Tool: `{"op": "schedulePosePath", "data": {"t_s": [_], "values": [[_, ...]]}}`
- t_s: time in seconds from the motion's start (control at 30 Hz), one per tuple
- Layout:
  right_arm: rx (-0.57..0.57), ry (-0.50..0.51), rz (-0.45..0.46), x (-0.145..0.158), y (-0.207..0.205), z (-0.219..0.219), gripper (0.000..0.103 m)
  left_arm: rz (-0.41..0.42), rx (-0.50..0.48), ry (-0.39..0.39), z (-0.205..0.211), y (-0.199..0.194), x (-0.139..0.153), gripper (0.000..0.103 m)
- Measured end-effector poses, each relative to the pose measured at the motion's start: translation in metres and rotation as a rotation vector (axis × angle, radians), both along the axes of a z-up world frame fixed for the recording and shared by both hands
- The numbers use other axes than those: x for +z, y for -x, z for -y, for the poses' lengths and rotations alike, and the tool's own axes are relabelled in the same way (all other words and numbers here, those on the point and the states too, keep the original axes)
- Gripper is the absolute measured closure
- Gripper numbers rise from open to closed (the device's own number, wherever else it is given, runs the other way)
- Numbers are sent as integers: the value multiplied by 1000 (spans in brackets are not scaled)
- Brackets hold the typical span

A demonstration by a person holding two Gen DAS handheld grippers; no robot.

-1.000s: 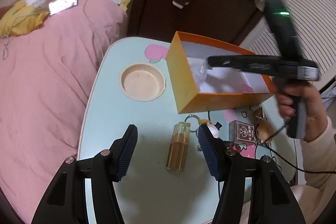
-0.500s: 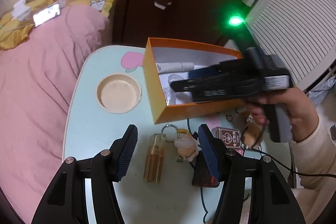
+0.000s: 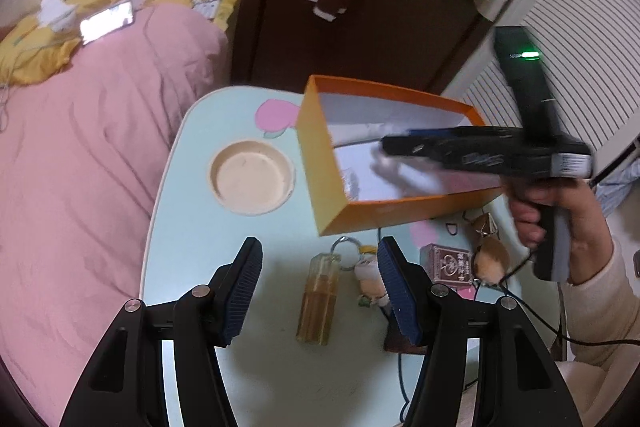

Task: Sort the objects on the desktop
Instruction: 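Grasp the clear glass heart and lift it out with the right tool, then set the clear heart on the table with right tool while left grasps pink heart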

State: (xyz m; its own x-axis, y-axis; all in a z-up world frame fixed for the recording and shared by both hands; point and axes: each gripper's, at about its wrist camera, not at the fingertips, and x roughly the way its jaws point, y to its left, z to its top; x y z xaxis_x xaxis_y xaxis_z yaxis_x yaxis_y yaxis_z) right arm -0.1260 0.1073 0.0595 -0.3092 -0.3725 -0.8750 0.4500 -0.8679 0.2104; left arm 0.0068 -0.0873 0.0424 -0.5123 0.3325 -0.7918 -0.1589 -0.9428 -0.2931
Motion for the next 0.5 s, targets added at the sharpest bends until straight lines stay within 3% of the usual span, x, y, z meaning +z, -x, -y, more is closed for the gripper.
{"op": "schedulePosePath", "data": {"t_s": [0.07,0.3,0.43,0.5], "values": [[-20,124,-34,23,-11,-19,64,-17,-43,14,-9,7,9,44],[22,322,-78,64,-84,-99,64,-43,-259,58,-68,51,41,44],[3,233,-57,39,-134,-115,64,22,-390,72,-122,87,38,49],[-57,240,-18,17,-148,-122,64,84,-441,68,-148,105,27,52]]}}
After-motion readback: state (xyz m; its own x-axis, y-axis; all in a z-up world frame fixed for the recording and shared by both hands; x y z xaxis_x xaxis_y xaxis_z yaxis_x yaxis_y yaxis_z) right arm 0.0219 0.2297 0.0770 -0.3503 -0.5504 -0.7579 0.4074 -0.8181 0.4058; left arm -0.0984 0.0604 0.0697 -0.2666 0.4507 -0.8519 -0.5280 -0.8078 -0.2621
